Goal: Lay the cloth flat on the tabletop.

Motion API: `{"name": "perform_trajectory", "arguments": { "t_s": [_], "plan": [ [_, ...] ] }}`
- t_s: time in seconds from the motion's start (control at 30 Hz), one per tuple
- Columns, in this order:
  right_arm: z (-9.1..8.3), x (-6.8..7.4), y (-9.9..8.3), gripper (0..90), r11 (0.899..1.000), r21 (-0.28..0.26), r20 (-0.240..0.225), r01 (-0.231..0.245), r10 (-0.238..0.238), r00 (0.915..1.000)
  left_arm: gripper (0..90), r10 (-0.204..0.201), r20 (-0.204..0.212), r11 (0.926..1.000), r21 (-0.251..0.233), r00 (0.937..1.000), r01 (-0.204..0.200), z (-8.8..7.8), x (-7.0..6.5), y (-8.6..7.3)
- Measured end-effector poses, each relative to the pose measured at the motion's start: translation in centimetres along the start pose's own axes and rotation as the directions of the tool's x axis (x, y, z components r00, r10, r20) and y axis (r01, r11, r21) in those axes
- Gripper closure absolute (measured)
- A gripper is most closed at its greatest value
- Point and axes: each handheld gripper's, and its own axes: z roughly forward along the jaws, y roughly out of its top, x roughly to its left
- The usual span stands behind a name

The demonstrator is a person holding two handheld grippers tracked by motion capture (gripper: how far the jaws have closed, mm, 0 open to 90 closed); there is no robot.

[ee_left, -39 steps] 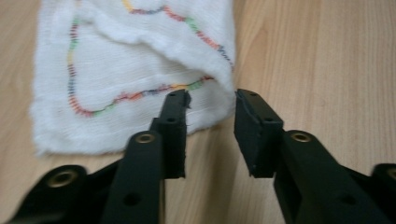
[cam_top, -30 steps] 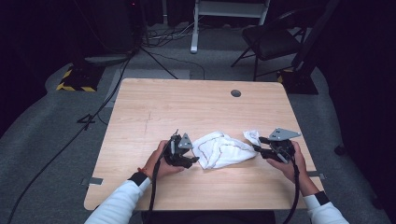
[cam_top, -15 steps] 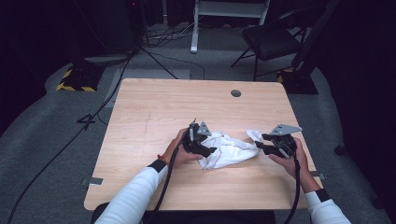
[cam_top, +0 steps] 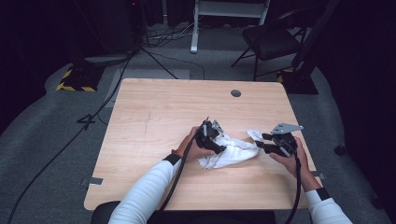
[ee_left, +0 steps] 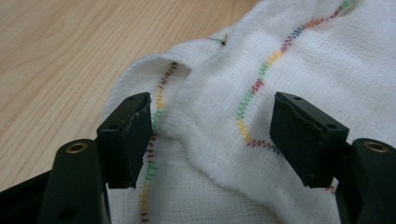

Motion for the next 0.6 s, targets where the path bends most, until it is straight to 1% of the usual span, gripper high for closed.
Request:
{"name": "perform_trajectory", "arguments": {
  "t_s": [0.03, 0.07, 0.1, 0.13, 0.17, 0.23, 0.27, 0.33, 0.37, 0.43, 0.5, 0.53, 0.57, 0.6],
  "plan": [
    [-0.1, -0.1, 0.1, 52.7, 1.000, -0.008, 0.002, -0.002, 0.002, 1.0000, 33.9, 0.011, 0.007, 0.9999, 0.006, 0.9999, -0.011, 0.1, -0.1, 0.0],
    [-0.1, -0.2, 0.2, 52.2, 1.000, -0.020, 0.004, -0.004, 0.004, 1.0000, 35.0, 0.023, 0.000, 0.9996, 0.017, 0.9997, -0.023, 0.2, -0.3, 0.1],
    [-0.2, -0.3, 0.4, 51.6, 1.000, -0.026, 0.006, -0.007, 0.007, 1.0000, 35.0, 0.028, -0.002, 0.9994, 0.019, 0.9996, -0.028, 0.2, -0.3, 0.1],
    [-0.2, -0.3, 0.5, 51.4, 0.999, -0.037, 0.015, -0.003, 0.004, 0.9999, 35.9, 0.029, 0.005, 0.9994, 0.020, 0.9996, -0.029, 0.2, -0.3, 0.1],
    [-0.2, -0.4, 0.6, 50.5, 0.999, -0.039, 0.021, -0.001, 0.002, 0.9998, 38.3, 0.035, 0.011, 0.9992, 0.021, 0.9993, -0.035, 0.1, -0.3, 0.1],
    [0.1, -0.7, 1.1, 49.0, 0.999, -0.045, 0.016, -0.011, 0.011, 0.9998, 44.7, 0.053, 0.021, 0.9983, 0.024, 0.9984, -0.053, 0.0, -0.3, 0.0],
    [0.3, -0.8, 1.4, 49.0, 0.999, -0.051, 0.018, -0.013, 0.014, 0.9998, 49.6, 0.062, 0.026, 0.9976, 0.028, 0.9977, -0.063, -0.1, -0.4, 0.0],
    [0.7, -1.0, 1.9, 48.6, 0.999, -0.054, 0.030, -0.007, 0.008, 0.9995, 57.9, 0.077, 0.039, 0.9966, 0.026, 0.9963, -0.078, -0.1, -0.6, 0.0],
    [1.0, -1.1, 2.2, 48.4, 0.999, -0.043, 0.030, -0.005, 0.006, 0.9995, 62.1, 0.087, 0.045, 0.9957, 0.027, 0.9952, -0.088, -0.1, -0.7, 0.1],
    [1.8, -1.4, 2.5, 48.1, 1.000, -0.019, 0.046, -0.001, 0.002, 0.9989, 70.3, 0.105, 0.046, 0.9936, 0.035, 0.9934, -0.107, -0.2, -0.9, 0.1],
    [2.8, -2.1, 2.4, 47.6, 1.000, 0.016, 0.036, -0.020, 0.019, 0.9992, 74.7, 0.118, 0.043, 0.9923, 0.034, 0.9921, -0.119, -0.4, -1.1, 0.0],
    [3.7, -2.7, 2.0, 47.7, 0.998, 0.039, 0.024, -0.046, 0.045, 0.9987, 77.2, 0.120, 0.041, 0.9920, 0.034, 0.9919, -0.122, -0.5, -1.1, -0.1],
    [3.7, -2.7, 2.0, 47.7, 0.998, 0.039, 0.024, -0.046, 0.045, 0.9987, 77.2, 0.120, 0.038, 0.9921, 0.032, 0.9920, -0.121, -0.6, -1.1, -0.2],
    [4.5, -3.2, 1.5, 47.4, 0.994, 0.073, -0.030, -0.079, 0.082, 0.9962, 77.7, 0.127, 0.022, 0.9914, 0.029, 0.9917, -0.127, -1.0, -1.3, -0.4]
  ]
}}
